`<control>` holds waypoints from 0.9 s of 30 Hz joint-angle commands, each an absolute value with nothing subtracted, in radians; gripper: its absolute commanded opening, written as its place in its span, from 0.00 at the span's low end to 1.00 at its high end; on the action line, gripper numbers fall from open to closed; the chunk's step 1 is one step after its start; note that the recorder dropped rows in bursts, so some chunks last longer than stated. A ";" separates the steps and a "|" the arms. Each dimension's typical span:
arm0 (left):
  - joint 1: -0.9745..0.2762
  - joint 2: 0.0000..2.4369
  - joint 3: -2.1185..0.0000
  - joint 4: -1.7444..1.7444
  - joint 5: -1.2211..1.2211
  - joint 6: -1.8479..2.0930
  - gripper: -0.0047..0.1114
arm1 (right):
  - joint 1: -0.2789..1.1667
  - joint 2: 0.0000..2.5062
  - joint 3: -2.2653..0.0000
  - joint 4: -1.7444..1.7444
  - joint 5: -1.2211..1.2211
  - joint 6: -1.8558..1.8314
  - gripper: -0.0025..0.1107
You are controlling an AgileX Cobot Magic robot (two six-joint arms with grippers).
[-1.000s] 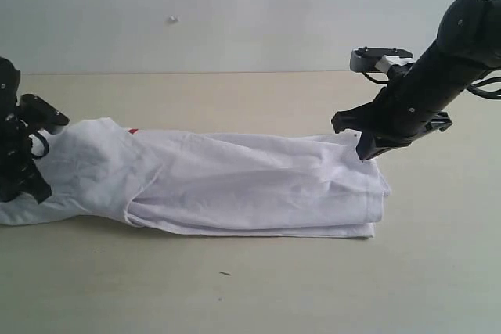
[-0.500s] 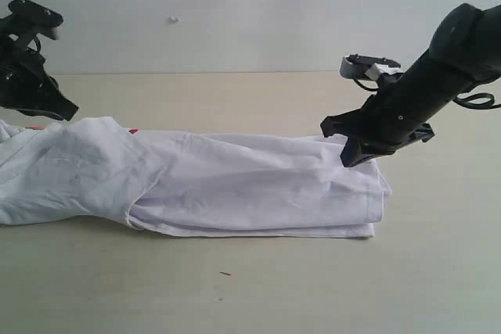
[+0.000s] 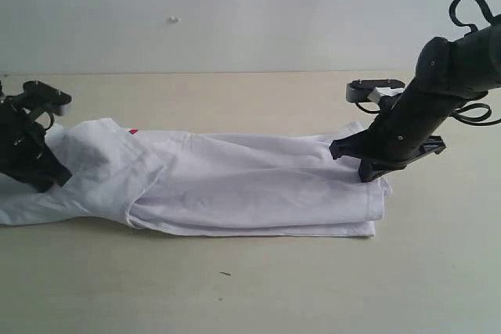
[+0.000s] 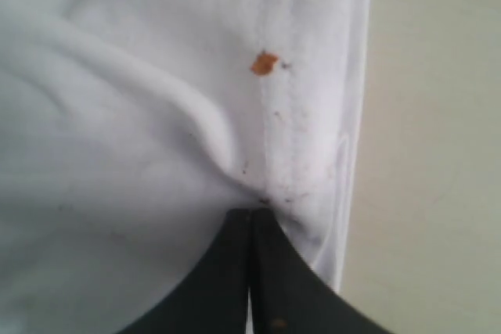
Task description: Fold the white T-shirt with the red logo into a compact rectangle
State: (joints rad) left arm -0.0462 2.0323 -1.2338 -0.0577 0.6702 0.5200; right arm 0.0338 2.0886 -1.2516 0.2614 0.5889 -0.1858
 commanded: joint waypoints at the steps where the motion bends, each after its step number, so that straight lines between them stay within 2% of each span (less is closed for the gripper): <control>1: -0.030 2.060 -1.232 0.022 0.701 0.438 0.04 | 0.034 2.099 -1.255 0.236 0.605 -0.177 0.02; 7: -0.032 1.971 -1.236 -0.013 0.666 0.477 0.04 | 0.034 2.063 -1.255 0.268 0.606 -0.180 0.02; 13: -0.020 1.837 -1.232 -0.282 0.601 0.735 0.04 | 0.034 2.000 -1.255 0.291 0.601 -0.182 0.02; 22: 0.081 1.915 -1.232 -0.338 0.616 0.583 0.04 | 0.034 1.991 -1.255 0.441 0.639 -0.335 0.04; 23: 0.102 1.915 -1.234 -0.385 0.614 0.581 0.06 | 0.034 1.989 -1.255 0.464 0.645 -0.358 0.06; 25: 0.161 1.908 -1.247 -0.513 0.626 0.617 0.15 | 0.034 1.989 -1.255 0.511 0.656 -0.392 0.11; 27: 0.222 1.901 -1.256 -0.598 0.656 0.657 0.31 | 0.034 1.989 -1.255 0.528 0.656 -0.402 0.17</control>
